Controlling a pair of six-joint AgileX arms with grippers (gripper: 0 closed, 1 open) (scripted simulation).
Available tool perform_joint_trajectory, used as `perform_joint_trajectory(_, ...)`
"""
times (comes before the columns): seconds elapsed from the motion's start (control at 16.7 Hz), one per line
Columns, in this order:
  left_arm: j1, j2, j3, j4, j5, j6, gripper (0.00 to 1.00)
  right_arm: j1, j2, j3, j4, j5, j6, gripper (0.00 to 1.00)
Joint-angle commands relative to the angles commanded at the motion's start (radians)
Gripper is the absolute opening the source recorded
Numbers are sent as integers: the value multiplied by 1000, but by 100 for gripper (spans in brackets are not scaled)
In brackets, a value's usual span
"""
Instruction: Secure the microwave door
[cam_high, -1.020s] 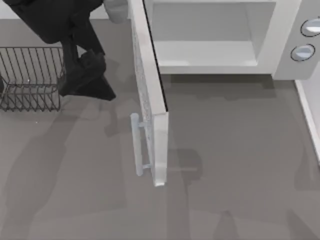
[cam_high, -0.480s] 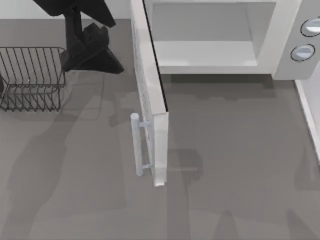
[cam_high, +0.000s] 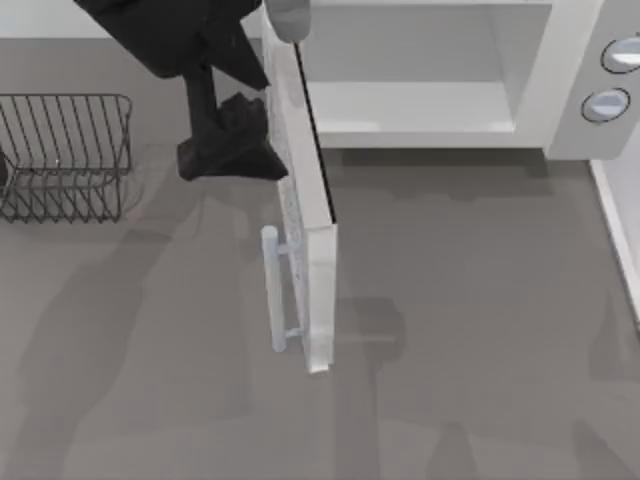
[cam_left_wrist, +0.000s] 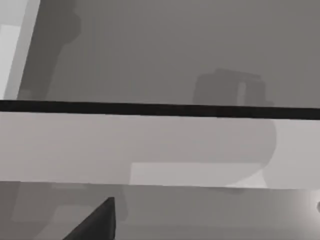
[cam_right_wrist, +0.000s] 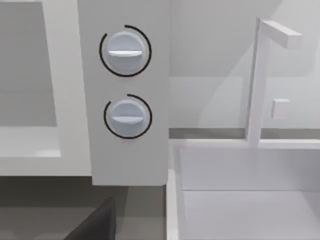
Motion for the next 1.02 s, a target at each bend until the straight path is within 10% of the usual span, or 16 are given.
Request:
perform_joint_trajectory(0.48,-41,-1,-126,139,-13,-42,100,0,0,0,0,0,0,100)
perform_joint_trajectory(1.02,-41,-1,-126,139,-13,-42,32,0,0,0,0,0,0,100)
